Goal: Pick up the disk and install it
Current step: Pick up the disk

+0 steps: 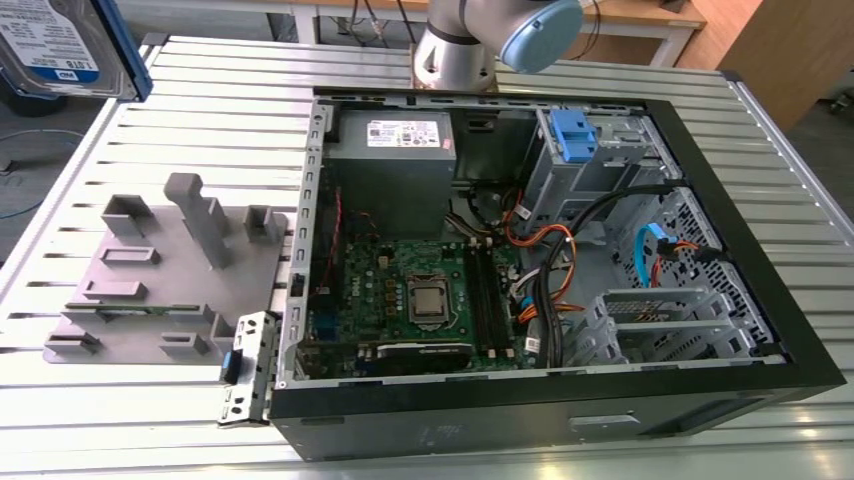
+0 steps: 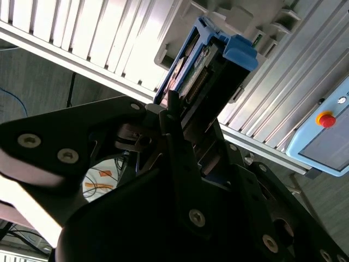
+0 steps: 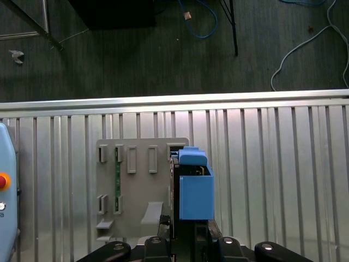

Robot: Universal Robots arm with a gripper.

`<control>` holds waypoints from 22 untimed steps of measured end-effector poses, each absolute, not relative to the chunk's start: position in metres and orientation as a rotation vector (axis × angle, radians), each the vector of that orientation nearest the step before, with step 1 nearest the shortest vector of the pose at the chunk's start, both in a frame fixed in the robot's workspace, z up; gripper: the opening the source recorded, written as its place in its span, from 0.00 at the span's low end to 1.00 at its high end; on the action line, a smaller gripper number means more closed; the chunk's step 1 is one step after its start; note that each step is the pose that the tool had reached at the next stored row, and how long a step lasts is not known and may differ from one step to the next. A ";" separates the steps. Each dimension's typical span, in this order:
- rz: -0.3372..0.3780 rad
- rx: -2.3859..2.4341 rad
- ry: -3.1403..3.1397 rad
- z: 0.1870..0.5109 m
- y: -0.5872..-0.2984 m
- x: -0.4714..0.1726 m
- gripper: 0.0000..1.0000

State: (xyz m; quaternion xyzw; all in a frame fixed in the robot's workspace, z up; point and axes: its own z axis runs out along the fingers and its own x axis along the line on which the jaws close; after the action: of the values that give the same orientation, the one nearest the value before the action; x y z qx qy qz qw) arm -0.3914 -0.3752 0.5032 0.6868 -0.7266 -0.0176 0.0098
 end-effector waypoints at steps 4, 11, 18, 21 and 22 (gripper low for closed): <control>-0.055 2.144 -2.268 0.503 -0.375 -0.391 0.35; -0.055 2.144 -2.268 0.503 -0.375 -0.386 0.35; -0.055 2.144 -2.268 0.503 -0.375 -0.379 0.35; -0.055 2.144 -2.269 0.503 -0.375 -0.379 0.35; -0.055 2.144 -2.268 0.503 -0.375 -0.379 0.35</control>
State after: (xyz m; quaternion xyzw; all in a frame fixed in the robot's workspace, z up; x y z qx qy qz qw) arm -0.3786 -0.3752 0.5032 0.6868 -0.7266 -0.0176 0.0098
